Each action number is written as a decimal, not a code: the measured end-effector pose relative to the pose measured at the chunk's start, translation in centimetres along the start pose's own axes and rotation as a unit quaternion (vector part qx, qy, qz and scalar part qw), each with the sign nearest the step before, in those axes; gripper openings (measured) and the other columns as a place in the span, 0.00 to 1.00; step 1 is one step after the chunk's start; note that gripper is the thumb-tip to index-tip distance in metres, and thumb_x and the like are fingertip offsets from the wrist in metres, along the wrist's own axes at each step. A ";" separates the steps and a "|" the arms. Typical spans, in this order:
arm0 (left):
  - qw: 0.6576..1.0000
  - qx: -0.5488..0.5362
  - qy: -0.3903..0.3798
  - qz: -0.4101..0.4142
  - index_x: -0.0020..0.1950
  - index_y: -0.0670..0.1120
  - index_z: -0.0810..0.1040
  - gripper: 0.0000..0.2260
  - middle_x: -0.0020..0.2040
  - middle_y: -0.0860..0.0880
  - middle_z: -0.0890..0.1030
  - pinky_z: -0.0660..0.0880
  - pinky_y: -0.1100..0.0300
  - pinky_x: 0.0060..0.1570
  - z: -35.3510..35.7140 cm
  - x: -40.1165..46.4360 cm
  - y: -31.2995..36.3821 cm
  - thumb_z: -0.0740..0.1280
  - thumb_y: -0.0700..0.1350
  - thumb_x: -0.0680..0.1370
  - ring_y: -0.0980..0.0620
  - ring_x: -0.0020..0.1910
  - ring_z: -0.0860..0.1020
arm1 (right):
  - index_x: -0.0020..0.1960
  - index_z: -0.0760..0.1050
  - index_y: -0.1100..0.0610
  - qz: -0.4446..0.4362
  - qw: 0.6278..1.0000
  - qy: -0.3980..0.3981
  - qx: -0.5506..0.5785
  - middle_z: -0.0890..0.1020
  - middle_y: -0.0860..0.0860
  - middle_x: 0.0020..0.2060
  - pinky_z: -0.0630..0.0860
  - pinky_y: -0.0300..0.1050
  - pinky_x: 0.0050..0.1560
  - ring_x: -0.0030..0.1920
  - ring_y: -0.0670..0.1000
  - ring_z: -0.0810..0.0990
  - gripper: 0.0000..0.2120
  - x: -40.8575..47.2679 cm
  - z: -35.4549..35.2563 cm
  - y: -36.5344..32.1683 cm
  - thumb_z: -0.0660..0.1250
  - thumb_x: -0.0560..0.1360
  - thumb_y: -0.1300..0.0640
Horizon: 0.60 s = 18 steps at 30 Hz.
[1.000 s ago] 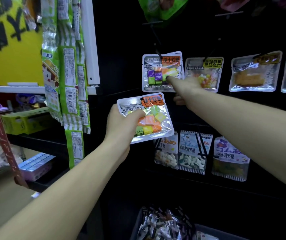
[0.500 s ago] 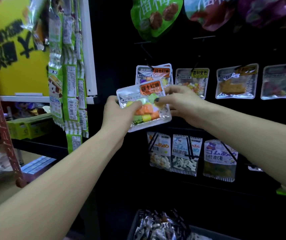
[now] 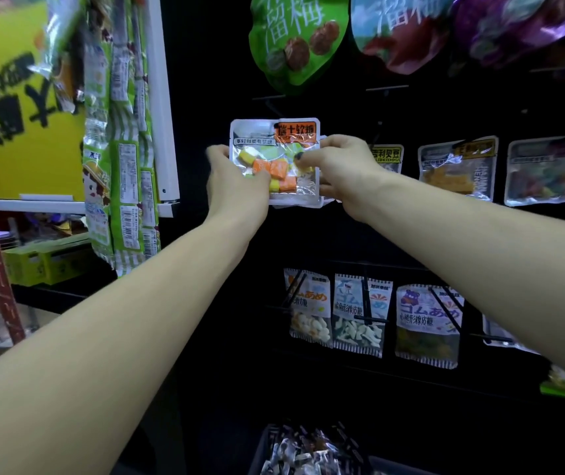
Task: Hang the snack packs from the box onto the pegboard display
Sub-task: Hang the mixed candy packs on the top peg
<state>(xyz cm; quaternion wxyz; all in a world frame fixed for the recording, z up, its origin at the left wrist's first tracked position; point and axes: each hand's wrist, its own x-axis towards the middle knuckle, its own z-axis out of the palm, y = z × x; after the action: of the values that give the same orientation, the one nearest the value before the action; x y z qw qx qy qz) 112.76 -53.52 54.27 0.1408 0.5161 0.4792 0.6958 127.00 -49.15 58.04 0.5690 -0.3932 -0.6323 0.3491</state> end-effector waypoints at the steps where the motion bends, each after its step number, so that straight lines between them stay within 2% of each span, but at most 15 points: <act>1: 1.000 0.000 0.001 -0.005 0.62 0.50 0.64 0.16 0.53 0.54 0.76 0.73 0.64 0.39 0.0 0.1 0.0 0.67 0.39 0.81 0.54 0.49 0.78 | 0.50 0.80 0.63 -0.001 1.000 -0.001 -0.002 0.86 0.63 0.53 0.82 0.66 0.57 0.55 0.64 0.85 0.10 0.1 0.1 0.0 0.76 0.70 0.65; 4: 1.000 0.000 -0.010 -0.016 0.62 0.50 0.63 0.16 0.52 0.54 0.75 0.72 0.64 0.39 -0.1 0.4 -0.2 0.67 0.39 0.82 0.56 0.48 0.77 | 0.51 0.81 0.60 0.001 1.000 -0.004 0.004 0.86 0.59 0.50 0.82 0.62 0.59 0.53 0.60 0.86 0.11 0.5 0.4 0.3 0.76 0.70 0.65; 8: 1.000 0.008 -0.021 -0.019 0.64 0.49 0.63 0.15 0.49 0.55 0.74 0.70 0.64 0.38 -0.1 0.4 -0.7 0.66 0.40 0.83 0.57 0.46 0.76 | 0.45 0.78 0.59 -0.002 1.000 -0.009 -0.002 0.85 0.62 0.52 0.80 0.64 0.62 0.54 0.63 0.85 0.10 0.7 0.7 1.0 0.76 0.67 0.63; 10: 1.000 0.010 -0.022 -0.016 0.64 0.50 0.63 0.16 0.50 0.56 0.74 0.72 0.62 0.41 -0.1 0.4 -0.8 0.66 0.40 0.82 0.54 0.49 0.77 | 0.42 0.76 0.57 -0.008 1.000 -0.008 0.000 0.85 0.64 0.54 0.79 0.65 0.61 0.55 0.64 0.85 0.10 0.8 0.7 1.1 0.76 0.66 0.62; 13: 1.000 0.010 -0.019 -0.012 0.63 0.51 0.63 0.16 0.50 0.56 0.75 0.75 0.58 0.50 -0.1 0.3 -0.8 0.66 0.39 0.82 0.51 0.53 0.78 | 0.42 0.76 0.57 -0.011 1.000 -0.007 0.005 0.84 0.65 0.54 0.80 0.66 0.60 0.55 0.65 0.85 0.09 0.9 0.7 1.2 0.75 0.67 0.64; 16: 1.000 0.018 -0.011 0.006 0.62 0.52 0.65 0.15 0.54 0.53 0.77 0.77 0.55 0.54 -0.1 0.1 -0.8 0.67 0.40 0.81 0.51 0.55 0.79 | 0.42 0.73 0.56 -0.024 1.000 0.005 0.005 0.82 0.68 0.53 0.79 0.70 0.59 0.57 0.70 0.81 0.14 0.9 0.8 1.6 0.76 0.61 0.58; 18: 1.000 0.027 -0.007 0.013 0.61 0.52 0.66 0.15 0.58 0.52 0.78 0.78 0.55 0.55 0.0 0.1 -0.8 0.67 0.41 0.80 0.50 0.57 0.79 | 0.43 0.74 0.55 -0.029 0.999 0.012 0.008 0.81 0.69 0.54 0.78 0.71 0.59 0.58 0.70 0.81 0.16 1.0 0.8 1.8 0.75 0.58 0.55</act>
<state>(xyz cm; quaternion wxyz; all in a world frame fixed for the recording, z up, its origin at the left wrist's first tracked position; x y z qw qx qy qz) 112.45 -53.07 53.66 0.1215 0.5309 0.4899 0.6807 126.38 -47.42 56.80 0.5896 -0.3746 -0.6335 0.3327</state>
